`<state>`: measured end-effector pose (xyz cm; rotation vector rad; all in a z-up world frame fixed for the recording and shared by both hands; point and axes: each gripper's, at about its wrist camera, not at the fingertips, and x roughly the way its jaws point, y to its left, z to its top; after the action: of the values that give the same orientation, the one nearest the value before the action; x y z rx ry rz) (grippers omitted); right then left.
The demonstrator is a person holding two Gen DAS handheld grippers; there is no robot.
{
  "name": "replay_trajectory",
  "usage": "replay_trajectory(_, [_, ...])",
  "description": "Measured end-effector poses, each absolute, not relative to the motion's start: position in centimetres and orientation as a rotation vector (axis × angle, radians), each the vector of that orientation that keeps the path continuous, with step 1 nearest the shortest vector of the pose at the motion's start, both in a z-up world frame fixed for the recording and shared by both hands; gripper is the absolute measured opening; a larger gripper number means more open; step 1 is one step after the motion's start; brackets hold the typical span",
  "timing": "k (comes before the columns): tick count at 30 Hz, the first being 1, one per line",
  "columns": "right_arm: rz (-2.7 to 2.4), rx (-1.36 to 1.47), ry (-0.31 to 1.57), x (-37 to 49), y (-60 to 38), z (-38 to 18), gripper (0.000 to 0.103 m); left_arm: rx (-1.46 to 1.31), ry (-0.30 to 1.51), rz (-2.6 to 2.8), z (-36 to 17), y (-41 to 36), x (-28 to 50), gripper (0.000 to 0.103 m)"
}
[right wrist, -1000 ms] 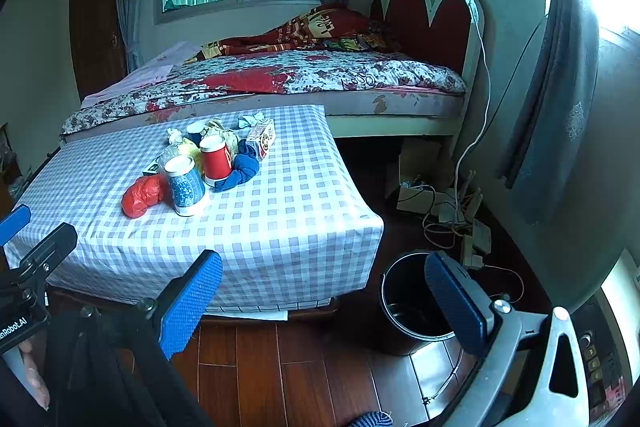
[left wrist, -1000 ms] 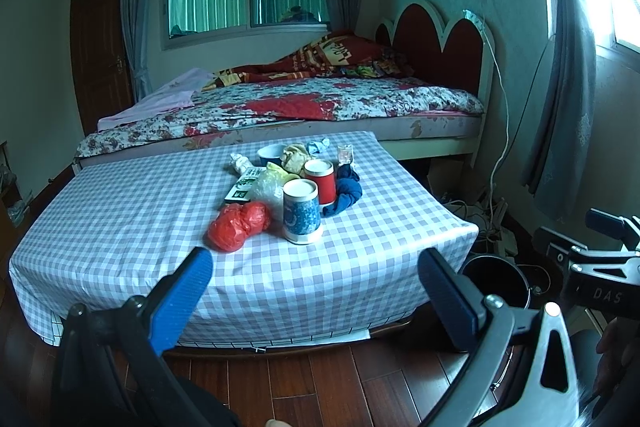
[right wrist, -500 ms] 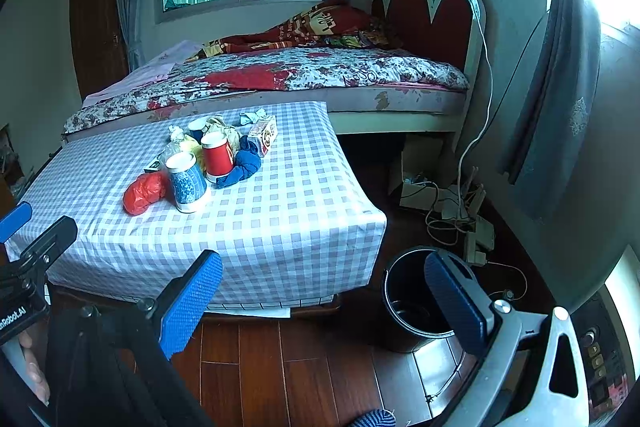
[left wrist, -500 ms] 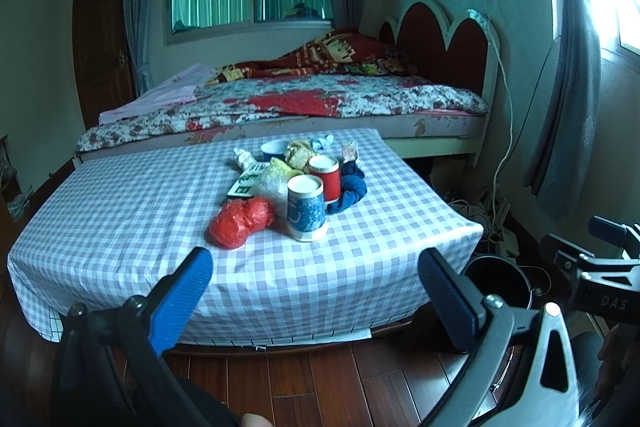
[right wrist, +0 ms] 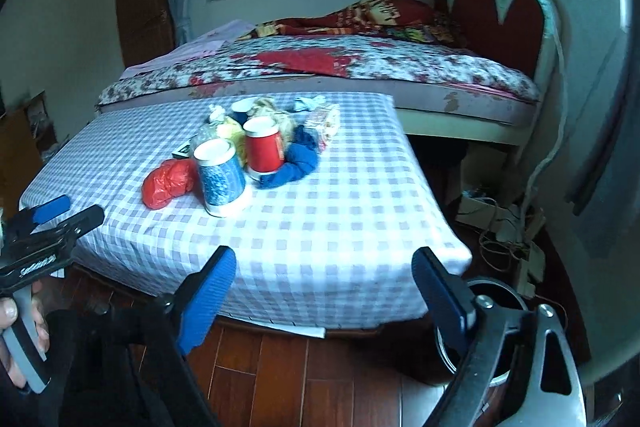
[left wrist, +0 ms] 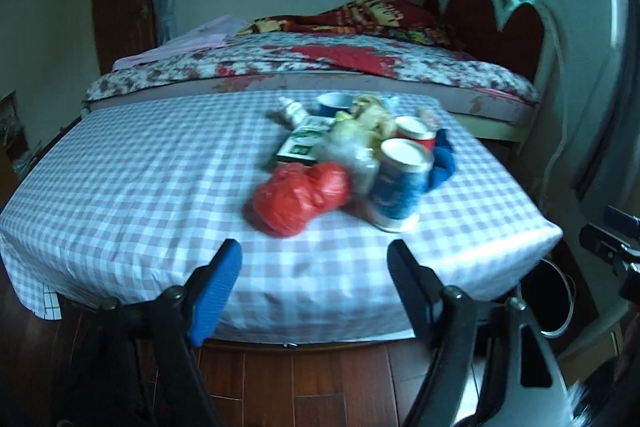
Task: Collect trash
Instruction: 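Grasp the red plastic bag with the left tool while the right tool grasps the blue paper cup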
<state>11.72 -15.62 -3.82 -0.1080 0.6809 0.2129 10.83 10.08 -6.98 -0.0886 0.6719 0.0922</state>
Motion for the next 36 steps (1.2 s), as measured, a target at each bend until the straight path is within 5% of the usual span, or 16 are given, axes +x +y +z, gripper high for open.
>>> replay_trajectory(22, [0.510, -0.199, 0.741, 26.6, -3.6, -11.0, 0.067, -0.090, 0.698, 0.015, -12.9, 13.2, 21.9, 0.075])
replay_trajectory(31, [0.567, -0.172, 0.752, 28.5, -3.6, -11.1, 0.066, -0.120, 0.708, -0.057, -13.4, 12.9, 23.6, 0.041])
replay_trajectory(36, [0.587, -0.171, 0.763, 28.3, -3.5, -11.1, 0.054, -0.117, 0.714, -0.091, -13.0, 12.5, 23.2, 0.023])
